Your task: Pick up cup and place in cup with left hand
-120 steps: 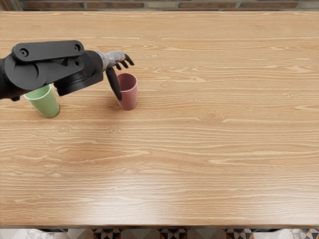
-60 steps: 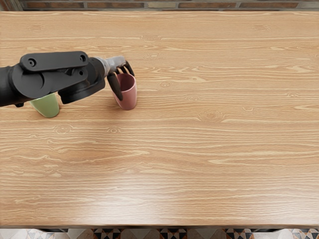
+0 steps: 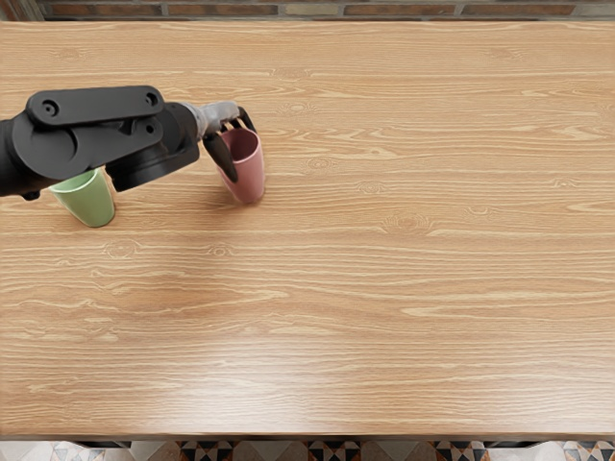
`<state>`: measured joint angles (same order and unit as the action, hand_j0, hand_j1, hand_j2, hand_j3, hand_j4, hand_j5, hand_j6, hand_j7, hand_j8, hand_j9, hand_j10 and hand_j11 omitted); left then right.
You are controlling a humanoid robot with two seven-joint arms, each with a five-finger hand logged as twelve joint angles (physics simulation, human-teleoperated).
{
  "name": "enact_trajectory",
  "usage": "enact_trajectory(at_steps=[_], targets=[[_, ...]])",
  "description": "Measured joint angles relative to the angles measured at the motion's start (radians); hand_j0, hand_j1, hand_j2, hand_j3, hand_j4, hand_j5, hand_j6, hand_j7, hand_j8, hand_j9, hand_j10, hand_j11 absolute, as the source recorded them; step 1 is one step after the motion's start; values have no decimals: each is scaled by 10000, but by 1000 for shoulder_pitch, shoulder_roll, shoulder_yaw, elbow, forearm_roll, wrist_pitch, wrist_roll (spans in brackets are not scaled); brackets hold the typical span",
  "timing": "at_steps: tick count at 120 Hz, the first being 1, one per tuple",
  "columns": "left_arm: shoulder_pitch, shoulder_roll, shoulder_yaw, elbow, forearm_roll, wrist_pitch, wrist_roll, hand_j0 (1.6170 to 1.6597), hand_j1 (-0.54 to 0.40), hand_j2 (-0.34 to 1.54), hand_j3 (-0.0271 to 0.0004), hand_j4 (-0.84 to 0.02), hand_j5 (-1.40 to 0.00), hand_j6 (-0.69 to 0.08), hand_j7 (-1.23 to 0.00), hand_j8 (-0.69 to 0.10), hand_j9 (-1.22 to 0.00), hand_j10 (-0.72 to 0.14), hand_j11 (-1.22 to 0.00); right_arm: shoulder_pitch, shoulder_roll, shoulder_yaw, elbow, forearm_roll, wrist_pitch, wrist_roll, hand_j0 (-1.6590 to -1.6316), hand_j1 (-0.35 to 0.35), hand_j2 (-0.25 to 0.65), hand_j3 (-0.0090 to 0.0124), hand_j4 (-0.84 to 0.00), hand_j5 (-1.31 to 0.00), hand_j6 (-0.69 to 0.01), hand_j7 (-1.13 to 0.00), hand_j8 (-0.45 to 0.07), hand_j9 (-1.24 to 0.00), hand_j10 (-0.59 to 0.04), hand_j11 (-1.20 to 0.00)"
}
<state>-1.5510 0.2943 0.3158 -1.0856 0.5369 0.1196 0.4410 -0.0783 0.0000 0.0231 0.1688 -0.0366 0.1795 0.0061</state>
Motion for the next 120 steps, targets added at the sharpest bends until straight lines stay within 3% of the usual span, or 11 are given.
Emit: enact_trajectory(at_steps=[7, 27, 49, 86, 120], targets=[[-20, 26, -6, -16, 0, -2, 0, 16504, -2923, 2525, 0, -1869, -7805, -870, -7569, -1368, -7427, -3690, -7528, 0, 0, 0, 0, 0, 0, 0, -16581, -3309, -32, 0, -151, -195, -151, -195, -151, -195, -151, -195], [-43, 89, -28, -84, 2, -2, -1, 16518, -1833, 1559, 0, -2882, -7684, -1785, -7514, -2180, -7466, -4460, -7514, 0, 0, 0, 0, 0, 0, 0, -16581, -3309, -31, 0, -151, -195, -151, -195, -151, -195, -150, -195], [-78, 207, -45, -206, 3, -1, -1, 16519, -827, 677, 0, -3768, -7557, -2528, -7551, -2971, -7419, -5198, -7498, 0, 0, 0, 0, 0, 0, 0, -16581, -3309, -31, 0, -151, -195, -150, -195, -150, -195, -150, -195], [-125, 368, -51, -365, 5, 1, 0, 16521, -549, 428, 0, -4104, -7478, -2859, -7555, -3238, -7456, -5517, -7529, 0, 0, 0, 0, 0, 0, 0, -16581, -3309, -31, 0, -151, -195, -150, -195, -150, -195, -150, -195], [-132, 468, -48, -397, 9, 0, 0, 16521, -506, 389, 0, -4128, -7490, -2887, -7562, -3198, -7481, -5516, -7539, 0, 0, 0, 0, 0, 0, 0, -16581, -3310, -31, 0, -151, -195, -150, -195, -150, -195, -150, -195]])
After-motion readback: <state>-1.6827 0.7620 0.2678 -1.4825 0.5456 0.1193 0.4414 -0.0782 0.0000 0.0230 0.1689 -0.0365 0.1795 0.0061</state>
